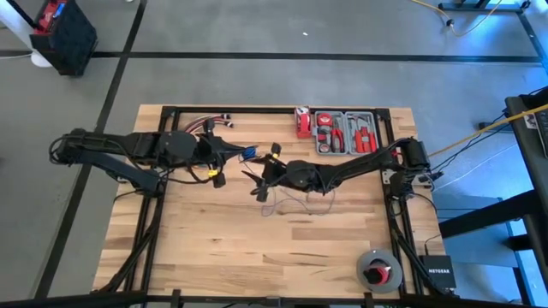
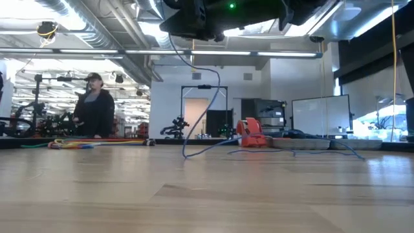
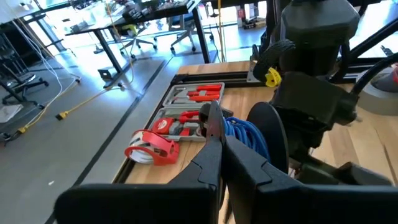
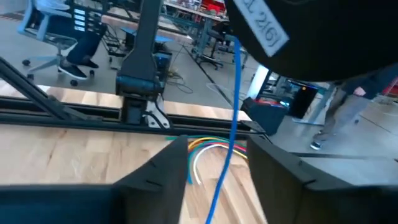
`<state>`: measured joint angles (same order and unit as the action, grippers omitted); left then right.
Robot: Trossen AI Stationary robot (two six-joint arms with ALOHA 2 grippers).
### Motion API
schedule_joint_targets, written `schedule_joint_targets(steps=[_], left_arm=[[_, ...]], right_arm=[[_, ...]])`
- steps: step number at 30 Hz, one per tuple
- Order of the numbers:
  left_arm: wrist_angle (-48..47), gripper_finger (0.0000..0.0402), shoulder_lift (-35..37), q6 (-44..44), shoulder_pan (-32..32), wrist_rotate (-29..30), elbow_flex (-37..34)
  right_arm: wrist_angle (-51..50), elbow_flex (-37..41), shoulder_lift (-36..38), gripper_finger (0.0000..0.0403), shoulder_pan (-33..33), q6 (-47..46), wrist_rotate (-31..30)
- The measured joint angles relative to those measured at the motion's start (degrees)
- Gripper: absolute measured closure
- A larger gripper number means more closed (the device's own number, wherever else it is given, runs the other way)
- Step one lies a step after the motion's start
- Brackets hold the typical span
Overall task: Coil cords
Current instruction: Uncoil the blue wire from the black spool
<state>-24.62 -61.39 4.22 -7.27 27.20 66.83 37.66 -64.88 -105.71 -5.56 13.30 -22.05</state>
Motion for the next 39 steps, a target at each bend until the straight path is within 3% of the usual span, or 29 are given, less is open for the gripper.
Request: schedule_joint_targets(steps=[12,17,23,26,32,36,39], left_arm=[[0.03,0.0394,0.0,0.22,0.02,0.01,0.0],[0.04,0.0394,0.0,0.67,0.27,0.32,0.0],[-3.1,0.0394,-0.53,0.61,1.66,5.03,0.0],[-6.29,0.0394,-0.61,-0.07,2.01,4.36,0.0],[-8.26,0.0394,0.19,-0.32,-1.06,5.1,0.02],[-8.46,0.0394,1.43,-0.31,-3.87,5.18,0.02],[-6.86,0.0394,2.77,0.05,-5.47,4.96,0.0]], right_arm=[[0.49,0.02,-0.76,0.0391,0.73,1.66,2.18],[1.73,0.02,-0.76,0.0395,-2.14,5.35,0.26],[2.7,-2.15,1.99,0.0398,-7.64,14.7,-1.35],[2.54,-3.17,5.5,0.0399,-11.21,23.1,-7.58],[-7.28,-3.17,12.82,0.04,-15.82,37.97,-30.62],[-25.28,-3.17,15.77,0.04,-16.33,33.18,-42.25],[-41.03,-3.13,16.0,0.0401,-16.2,21.03,-43.65]])
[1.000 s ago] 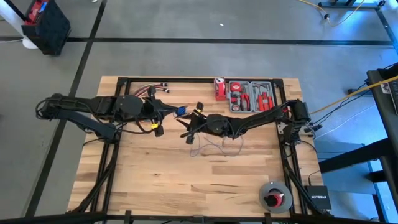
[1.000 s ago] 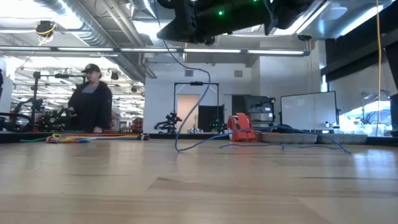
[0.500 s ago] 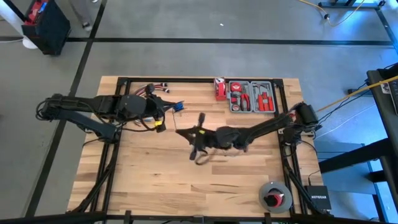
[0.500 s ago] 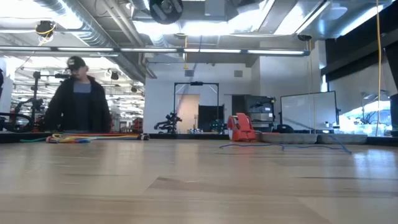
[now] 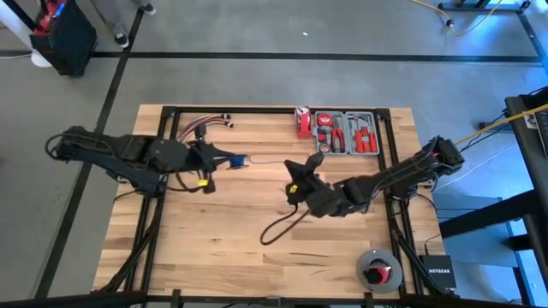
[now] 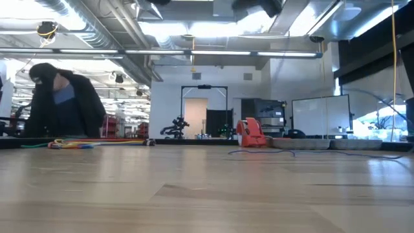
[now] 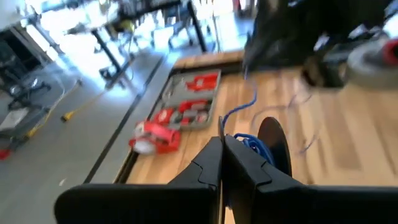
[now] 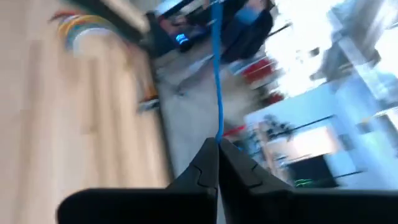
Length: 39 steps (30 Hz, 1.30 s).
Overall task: Coil cords
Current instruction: Uncoil the blue wire from the black spool
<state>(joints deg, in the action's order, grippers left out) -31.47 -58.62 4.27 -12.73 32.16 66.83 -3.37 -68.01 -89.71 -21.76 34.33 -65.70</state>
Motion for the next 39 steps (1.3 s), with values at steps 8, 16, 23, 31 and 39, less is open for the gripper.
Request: schedule_joint_targets(steps=[8,16,23,31,39], left_arm=[[13.9,0.0394,0.97,6.0,-0.11,-0.11,0.02],[22.11,0.0394,-2.33,11.55,4.87,3.14,0.02],[15.5,0.0394,-4.08,11.7,10.39,6.79,0.0],[-5.84,0.0394,-2.59,1.9,10.42,7.14,0.0],[-11.24,0.0394,2.49,-4.52,4.19,7.09,0.0]], right_arm=[[3.83,2.39,-6.8,0.0401,3.22,-18.03,28.79],[25.64,-3.89,-15.8,0.0401,1.72,-4.56,44.61],[20.82,-14.05,-14.09,0.0402,-3.72,5.52,38.84],[9.7,-18.41,-7.15,0.0402,-10.52,17.4,9.66],[-32.52,-18.07,-5.79,0.0402,-9.74,-18.28,-0.54]])
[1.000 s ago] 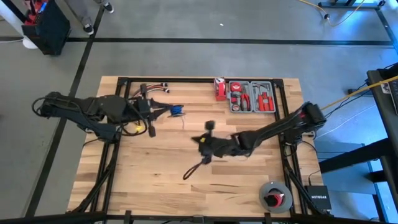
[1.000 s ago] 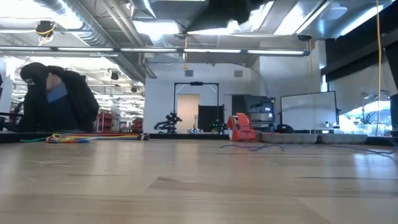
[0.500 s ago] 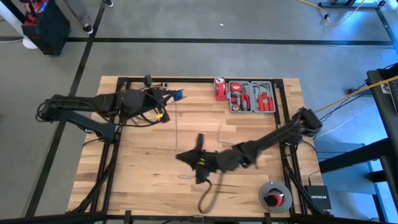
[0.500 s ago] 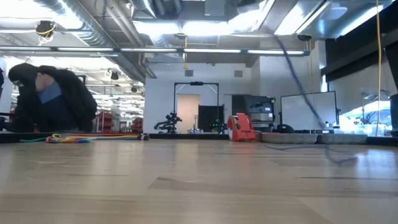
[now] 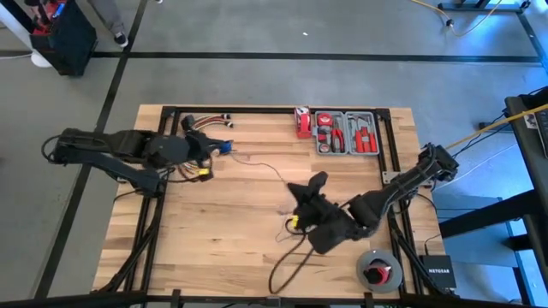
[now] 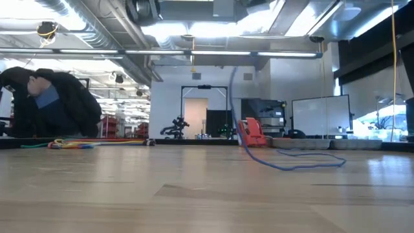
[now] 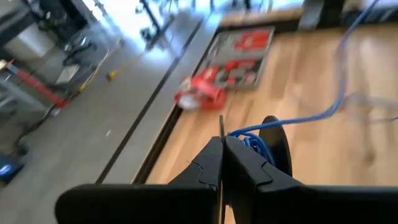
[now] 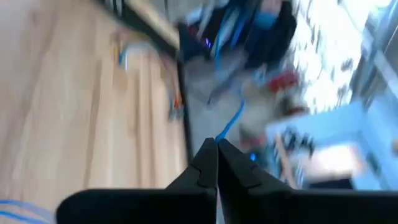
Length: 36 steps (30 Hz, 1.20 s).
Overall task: Coil cords
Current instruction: Uncoil the blue wire from the black spool
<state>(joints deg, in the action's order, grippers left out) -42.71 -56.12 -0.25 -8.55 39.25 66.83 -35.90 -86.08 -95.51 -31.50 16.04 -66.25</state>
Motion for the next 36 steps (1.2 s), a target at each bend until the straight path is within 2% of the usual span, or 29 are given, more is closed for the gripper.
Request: schedule_joint_targets(steps=[3,7,12,15,21,24,26,30,36], left_arm=[[3.06,0.0394,2.89,-0.2,-2.56,0.06,0.0],[9.6,0.0394,5.69,1.35,-4.79,0.08,0.01],[18.75,0.0394,6.52,6.59,-5.43,-0.07,0.02],[24.04,0.0394,6.3,9.05,-4.87,-0.02,0.02],[32.27,0.0394,3.63,15.94,-0.67,1.34,0.02],[32.7,0.0394,1.64,17.58,2.51,3.37,0.02],[32.5,0.0394,0.25,17.95,4.66,4.77,0.02],[31.79,0.0394,-2.57,18.03,8.88,5.97,0.0],[21.81,0.0394,-4.92,15.79,13.22,6.02,0.0]], right_arm=[[-9.52,4.86,-0.22,0.0402,2.16,-14.74,0.27],[-1.37,15.72,-0.41,0.0402,4.76,-18.44,3.86],[26.59,28.49,-0.43,0.0402,8.44,-11.79,15.8],[42.32,32.76,-0.43,0.0402,9.62,-7.55,23.94],[63.61,33.19,-0.43,0.0402,9.39,2.47,46.99],[69.24,30.83,-0.43,0.0402,7.99,7.22,53.7],[68.77,27.77,-0.41,0.0402,6.78,9.98,55.45],[60.77,20.49,-0.4,0.0402,3.58,16.21,55.26],[47.49,9.49,1.23,0.0402,-3.2,26.66,42.37]])
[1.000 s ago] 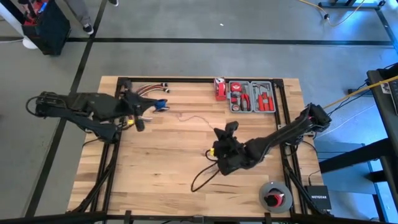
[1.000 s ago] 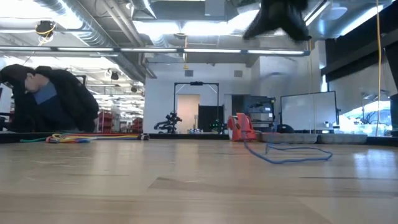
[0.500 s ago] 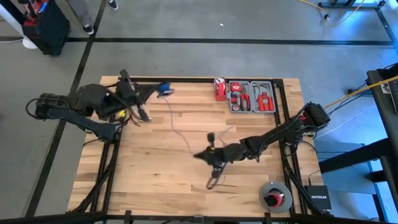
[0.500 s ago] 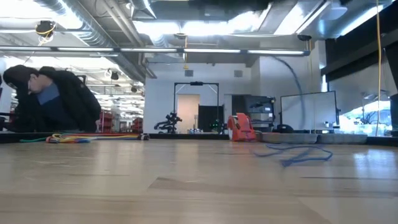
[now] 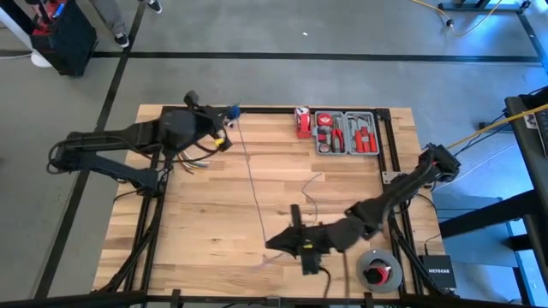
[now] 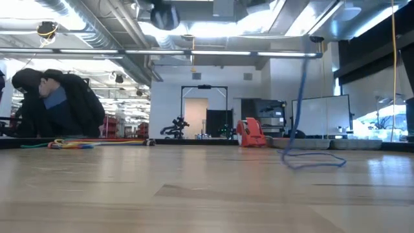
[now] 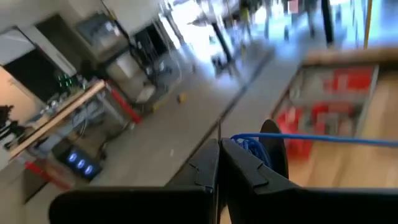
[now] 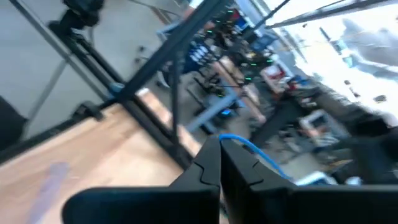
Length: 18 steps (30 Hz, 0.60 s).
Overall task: Coil cords
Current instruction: Uncoil the blue wire from the black spool
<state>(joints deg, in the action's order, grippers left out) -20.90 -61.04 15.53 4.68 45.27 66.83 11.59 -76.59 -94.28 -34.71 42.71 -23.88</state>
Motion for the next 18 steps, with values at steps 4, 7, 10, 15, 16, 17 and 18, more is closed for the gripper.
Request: schedule_joint_targets(steps=[4,7,10,15,16,17,18], left_arm=[[-9.45,0.0394,-0.37,-2.69,0.22,-0.01,0.0],[-15.69,0.0394,0.02,-4.76,-1.47,0.17,0.02],[-19.44,0.0394,0.79,-8.17,-4.52,0.08,0.02],[-19.59,0.0394,2.81,-9.54,-10.79,-0.1,0.0],[-19.01,0.0394,3.21,-9.02,-12.06,-0.11,0.0],[-18.44,0.0394,3.85,-8.21,-13.4,-0.15,0.0],[-17.89,0.0394,4.34,-7.06,-14.76,-0.21,0.0]], right_arm=[[-4.58,-2.44,4.7,0.0402,-3.4,3.67,-10.56],[-11.25,-2.21,8.74,0.0402,-5.03,2.44,-21.69],[-23.13,-0.09,12.02,0.0402,-5.09,-6.93,-30.78],[-44.0,5.64,14.29,0.0402,-2.93,-33.31,-35.66],[-46.63,6.97,14.31,0.04,-2.14,-39.39,-34.98],[-48.08,8.37,14.33,0.0397,-1.2,-45.02,-34.11],[-49.17,9.94,14.31,0.0392,-0.29,-50.12,-32.88]])
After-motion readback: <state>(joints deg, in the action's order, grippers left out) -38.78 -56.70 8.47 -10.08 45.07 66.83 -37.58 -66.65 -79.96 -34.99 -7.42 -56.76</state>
